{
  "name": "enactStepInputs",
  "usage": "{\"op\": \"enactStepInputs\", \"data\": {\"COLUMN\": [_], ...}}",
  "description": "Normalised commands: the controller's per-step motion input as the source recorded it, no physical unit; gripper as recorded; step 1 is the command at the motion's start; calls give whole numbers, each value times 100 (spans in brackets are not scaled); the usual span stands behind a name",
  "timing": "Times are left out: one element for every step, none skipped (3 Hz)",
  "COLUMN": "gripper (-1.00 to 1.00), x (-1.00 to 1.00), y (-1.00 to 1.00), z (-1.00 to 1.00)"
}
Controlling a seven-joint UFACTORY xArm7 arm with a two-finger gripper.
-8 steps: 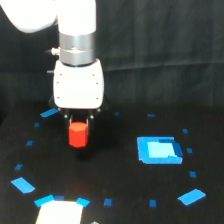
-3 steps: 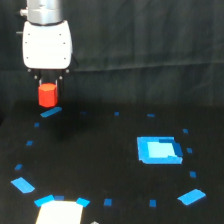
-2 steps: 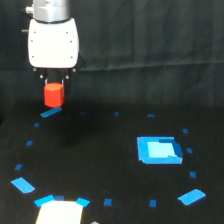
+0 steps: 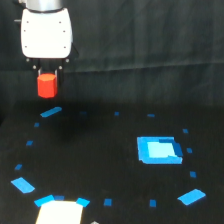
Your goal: Pick up the red object from the table
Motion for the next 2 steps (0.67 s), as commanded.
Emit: {"op": "enactStepInputs", "data": {"gripper": [-100, -83], "x": [3, -21], "y": [-11, 22], "z": [28, 77]}}
